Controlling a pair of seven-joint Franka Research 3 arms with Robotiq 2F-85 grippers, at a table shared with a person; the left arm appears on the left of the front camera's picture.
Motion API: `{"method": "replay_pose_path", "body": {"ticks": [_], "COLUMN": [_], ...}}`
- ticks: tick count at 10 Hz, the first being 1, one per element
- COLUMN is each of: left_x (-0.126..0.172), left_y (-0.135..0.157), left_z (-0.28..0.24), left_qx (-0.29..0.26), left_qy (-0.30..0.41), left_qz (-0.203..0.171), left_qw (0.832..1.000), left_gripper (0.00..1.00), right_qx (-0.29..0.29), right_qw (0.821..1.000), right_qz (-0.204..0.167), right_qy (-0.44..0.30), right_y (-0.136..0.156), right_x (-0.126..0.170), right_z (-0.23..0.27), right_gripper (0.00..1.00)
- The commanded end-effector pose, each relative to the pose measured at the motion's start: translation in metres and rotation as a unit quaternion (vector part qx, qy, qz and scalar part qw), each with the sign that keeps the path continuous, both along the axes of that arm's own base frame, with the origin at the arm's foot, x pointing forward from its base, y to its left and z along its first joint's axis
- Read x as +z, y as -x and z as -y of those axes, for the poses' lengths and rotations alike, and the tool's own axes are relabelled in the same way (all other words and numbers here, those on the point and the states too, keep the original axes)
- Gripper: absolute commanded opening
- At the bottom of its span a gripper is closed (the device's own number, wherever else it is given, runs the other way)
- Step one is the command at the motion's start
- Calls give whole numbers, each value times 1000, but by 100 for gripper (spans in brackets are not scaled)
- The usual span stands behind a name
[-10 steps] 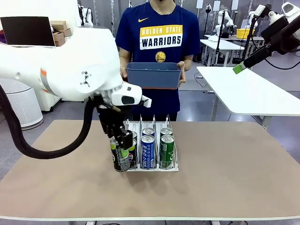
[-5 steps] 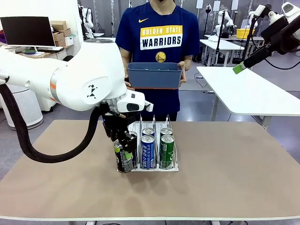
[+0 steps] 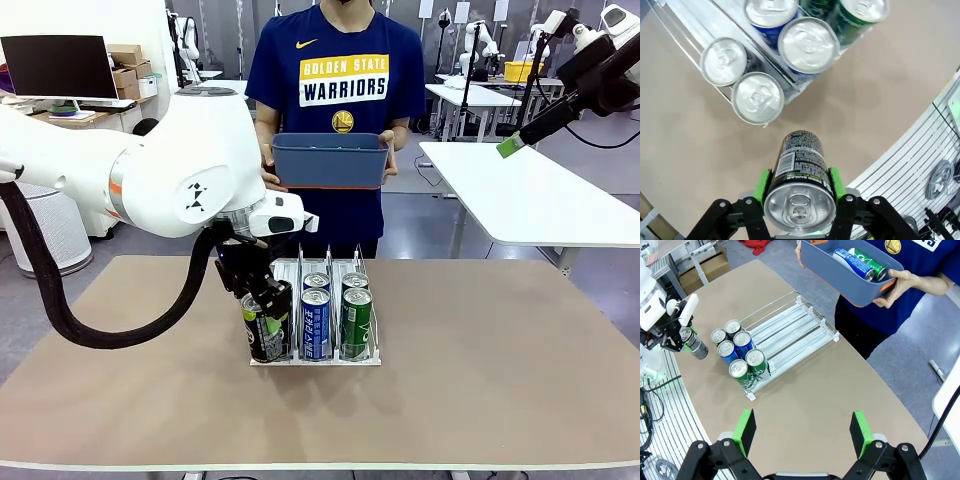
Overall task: Fill the beverage cans into the dispenser.
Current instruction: Place the picked Pepsi coke in the line of the Automatic Can Dispenser with the same cans.
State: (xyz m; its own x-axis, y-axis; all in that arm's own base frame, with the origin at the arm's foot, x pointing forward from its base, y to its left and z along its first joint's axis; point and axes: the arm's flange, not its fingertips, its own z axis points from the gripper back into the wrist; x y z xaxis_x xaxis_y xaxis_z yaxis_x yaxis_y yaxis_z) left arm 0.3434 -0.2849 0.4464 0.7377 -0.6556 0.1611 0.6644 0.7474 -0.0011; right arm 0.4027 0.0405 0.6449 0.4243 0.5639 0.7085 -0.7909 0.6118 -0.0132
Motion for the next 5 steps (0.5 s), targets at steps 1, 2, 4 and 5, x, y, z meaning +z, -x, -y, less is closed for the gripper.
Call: {"method": "replay_pose_path", "body": {"ticks": [1,2,4,5], "left_x": [-3,-7,-9,-13], "left_y": [-13,-19,-31,-40], "left_z": [-3,-4,-12,-10], "left_qx": [32,37,42,42], "left_qy": [-7,-2,5,22], "left_qz": [22,25,46,48], "left_qw": [999,999,998,998], "left_gripper": [58,58,58,58], "right_qx": [0,0,0,0], "right_qw": [1000,1000,1000,1000], "right_qz": [-1,-1,-1,-1], "right_qy": [0,0,0,0], "right_y": [0,0,0,0], "right_x": [-2,-2,-2,-2], "right_z": [0,0,0,0], "right_gripper": [100,100,100,100]}}
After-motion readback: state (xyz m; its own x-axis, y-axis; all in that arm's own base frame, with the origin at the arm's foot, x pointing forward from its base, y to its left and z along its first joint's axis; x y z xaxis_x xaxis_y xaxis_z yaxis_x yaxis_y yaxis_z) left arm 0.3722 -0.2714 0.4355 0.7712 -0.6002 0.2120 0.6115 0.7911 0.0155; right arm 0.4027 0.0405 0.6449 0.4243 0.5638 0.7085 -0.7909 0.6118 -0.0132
